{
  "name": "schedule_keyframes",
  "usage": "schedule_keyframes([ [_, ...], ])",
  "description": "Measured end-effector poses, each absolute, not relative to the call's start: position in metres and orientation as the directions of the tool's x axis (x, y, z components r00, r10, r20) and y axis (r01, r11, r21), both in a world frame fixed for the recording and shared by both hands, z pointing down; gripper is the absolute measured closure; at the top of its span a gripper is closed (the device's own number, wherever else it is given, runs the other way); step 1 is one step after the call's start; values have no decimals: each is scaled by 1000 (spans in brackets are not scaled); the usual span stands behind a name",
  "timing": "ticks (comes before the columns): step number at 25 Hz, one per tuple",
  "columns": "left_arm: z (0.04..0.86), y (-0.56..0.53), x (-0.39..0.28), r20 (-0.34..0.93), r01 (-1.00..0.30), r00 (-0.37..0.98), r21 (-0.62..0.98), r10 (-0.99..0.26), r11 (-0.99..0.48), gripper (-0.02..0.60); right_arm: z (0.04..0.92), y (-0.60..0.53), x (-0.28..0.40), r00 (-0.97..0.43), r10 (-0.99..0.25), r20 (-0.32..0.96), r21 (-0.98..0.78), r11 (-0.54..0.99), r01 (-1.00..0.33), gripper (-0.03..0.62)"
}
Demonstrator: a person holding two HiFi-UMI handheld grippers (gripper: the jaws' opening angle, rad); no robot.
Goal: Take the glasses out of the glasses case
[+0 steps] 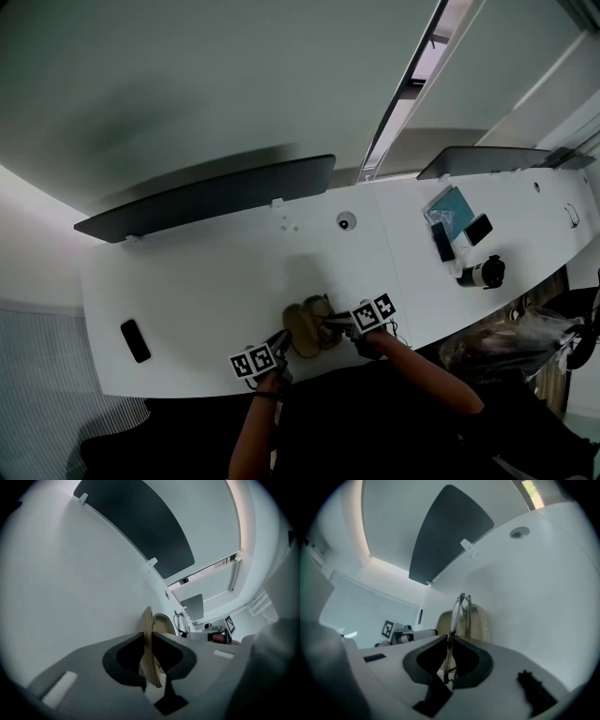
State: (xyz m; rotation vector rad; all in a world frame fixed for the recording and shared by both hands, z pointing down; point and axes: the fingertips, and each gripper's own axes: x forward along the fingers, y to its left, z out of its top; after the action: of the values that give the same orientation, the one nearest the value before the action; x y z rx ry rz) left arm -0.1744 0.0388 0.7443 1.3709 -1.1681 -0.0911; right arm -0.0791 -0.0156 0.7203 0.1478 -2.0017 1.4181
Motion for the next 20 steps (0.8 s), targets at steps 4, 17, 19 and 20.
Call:
schedule_keyframes([
  [4, 741, 40, -174, 588, -558, 480, 777, -651, 291, 518, 693, -29, -68, -829, 230, 509, -836, 362, -413, 553],
  [17, 715, 52, -184, 567, -519, 494, 800, -659, 300, 512, 767, -50, 10, -729, 251, 637, -766, 317, -560, 553],
  [19, 713, 57, -185, 566, -510, 489, 803, -664, 310, 512, 774, -48, 8, -727, 259, 636, -766, 326, -554, 553],
  [20, 712, 59, -186, 567, -506, 484, 803, -667, 316, 512, 777, -48, 6, -728, 260, 634, -767, 330, -550, 553],
])
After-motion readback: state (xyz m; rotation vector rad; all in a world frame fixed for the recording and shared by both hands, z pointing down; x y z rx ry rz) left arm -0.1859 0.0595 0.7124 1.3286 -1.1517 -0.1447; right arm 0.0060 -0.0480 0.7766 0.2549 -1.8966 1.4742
